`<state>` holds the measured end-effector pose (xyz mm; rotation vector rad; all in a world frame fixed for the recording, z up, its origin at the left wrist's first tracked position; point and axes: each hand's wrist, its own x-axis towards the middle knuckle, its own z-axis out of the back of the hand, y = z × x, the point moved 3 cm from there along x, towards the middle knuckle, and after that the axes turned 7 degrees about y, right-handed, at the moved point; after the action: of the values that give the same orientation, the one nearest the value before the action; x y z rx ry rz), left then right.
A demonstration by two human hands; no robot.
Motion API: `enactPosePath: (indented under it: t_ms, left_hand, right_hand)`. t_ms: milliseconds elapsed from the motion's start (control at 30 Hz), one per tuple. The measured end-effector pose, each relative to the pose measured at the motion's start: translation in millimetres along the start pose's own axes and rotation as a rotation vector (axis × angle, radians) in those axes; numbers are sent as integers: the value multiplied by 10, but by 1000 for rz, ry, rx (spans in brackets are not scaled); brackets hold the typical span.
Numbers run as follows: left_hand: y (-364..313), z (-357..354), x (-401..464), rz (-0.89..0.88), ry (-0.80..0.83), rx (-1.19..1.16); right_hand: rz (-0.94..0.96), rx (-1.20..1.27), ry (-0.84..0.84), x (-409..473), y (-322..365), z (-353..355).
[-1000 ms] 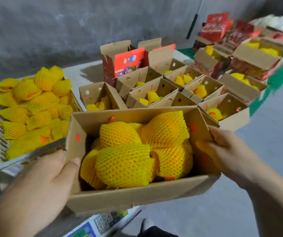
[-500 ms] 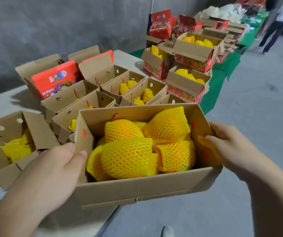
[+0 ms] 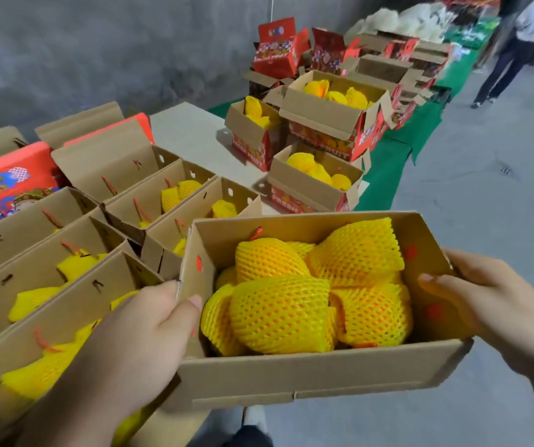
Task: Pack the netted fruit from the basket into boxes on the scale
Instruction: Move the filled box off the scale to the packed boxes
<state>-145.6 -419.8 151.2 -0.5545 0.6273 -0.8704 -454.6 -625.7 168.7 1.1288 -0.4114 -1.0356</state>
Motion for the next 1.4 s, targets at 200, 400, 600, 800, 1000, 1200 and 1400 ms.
enactPosePath:
  t_ms: [200, 400, 600, 800, 1000, 1200, 1400]
  left_hand:
    - [-505, 183, 1075, -82, -18, 91]
    - [-1074, 330, 2165, -200, 21, 123]
    - [-1579, 378, 3353, -195, 62, 119]
    - [-2267, 486, 4418, -98, -26, 251]
    - [-2629, 363, 5557, 14, -56, 199]
    - [-2451, -79, 6126, 132, -105, 171]
    - [-2372, -125, 6094, 92, -205, -1]
  right_hand:
    - [-26, -23, -71, 712, 153, 364]
    - [-34, -42, -176, 1365, 280, 738]
    - [-61, -32, -125, 2166, 307, 987]
    - [-8, -108, -81, 3170, 432, 1309]
    - [-8, -316, -2, 4049, 434, 1487]
    - [10, -444, 169, 4596, 158, 1498]
    - [3, -627, 202, 4637, 122, 1722]
